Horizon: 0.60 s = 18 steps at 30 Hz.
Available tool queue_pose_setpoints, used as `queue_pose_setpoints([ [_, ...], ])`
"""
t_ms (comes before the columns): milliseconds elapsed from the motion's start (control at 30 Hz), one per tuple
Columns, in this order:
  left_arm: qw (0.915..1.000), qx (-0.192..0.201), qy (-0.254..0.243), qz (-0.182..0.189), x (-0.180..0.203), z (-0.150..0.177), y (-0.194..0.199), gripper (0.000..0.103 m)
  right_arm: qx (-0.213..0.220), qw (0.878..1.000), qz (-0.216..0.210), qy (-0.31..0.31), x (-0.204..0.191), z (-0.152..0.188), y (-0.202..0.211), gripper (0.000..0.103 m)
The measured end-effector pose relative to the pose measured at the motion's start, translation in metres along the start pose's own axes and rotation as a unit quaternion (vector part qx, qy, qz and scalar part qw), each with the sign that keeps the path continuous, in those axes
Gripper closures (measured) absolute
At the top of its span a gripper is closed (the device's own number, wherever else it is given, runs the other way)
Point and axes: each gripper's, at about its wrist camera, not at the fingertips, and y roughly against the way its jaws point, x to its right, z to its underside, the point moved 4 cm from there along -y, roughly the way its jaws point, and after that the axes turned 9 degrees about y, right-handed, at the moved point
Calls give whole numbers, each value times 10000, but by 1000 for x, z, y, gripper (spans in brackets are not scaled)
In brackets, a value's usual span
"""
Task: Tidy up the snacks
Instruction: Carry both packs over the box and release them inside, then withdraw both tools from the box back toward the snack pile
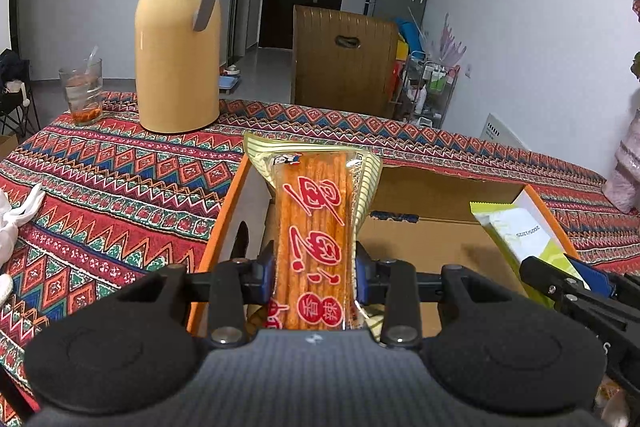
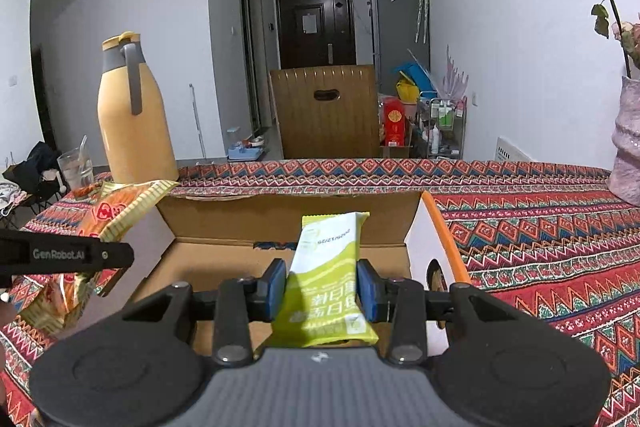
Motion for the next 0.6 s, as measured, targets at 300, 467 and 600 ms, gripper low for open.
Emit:
queue_pose_setpoints([
  [300, 9997, 225, 62, -116, -3, -5, 10, 25, 8, 9999, 33, -101, 5, 1, 3, 38],
  [467, 9985, 491, 109, -195, -4, -9, 22, 0, 127, 9995, 147, -229, 11, 0, 9, 4],
  [600, 9984, 524, 121, -144, -3, -10, 27, 0, 186, 9993, 205, -269, 13, -1, 12, 0],
])
